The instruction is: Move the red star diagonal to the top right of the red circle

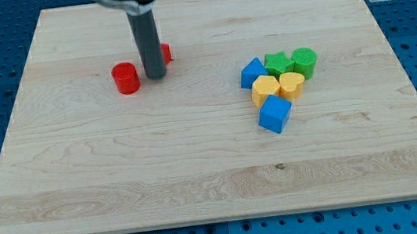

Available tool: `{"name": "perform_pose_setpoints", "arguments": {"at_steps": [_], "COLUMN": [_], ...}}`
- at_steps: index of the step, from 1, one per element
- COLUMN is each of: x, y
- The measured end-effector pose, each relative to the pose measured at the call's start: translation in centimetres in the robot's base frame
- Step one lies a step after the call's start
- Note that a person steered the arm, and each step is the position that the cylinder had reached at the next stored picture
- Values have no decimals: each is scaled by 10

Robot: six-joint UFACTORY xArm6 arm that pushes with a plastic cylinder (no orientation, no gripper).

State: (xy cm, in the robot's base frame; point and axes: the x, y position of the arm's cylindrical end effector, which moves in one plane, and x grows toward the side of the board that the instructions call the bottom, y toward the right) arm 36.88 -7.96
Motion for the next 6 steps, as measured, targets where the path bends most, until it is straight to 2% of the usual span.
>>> {"name": "perform_pose_setpoints", "arguments": {"at_steps": [1, 2, 3, 4, 5, 6], "x": [-32, -34, -36, -72, -87, -87], "y": [4, -14, -75, -81, -15, 74]}}
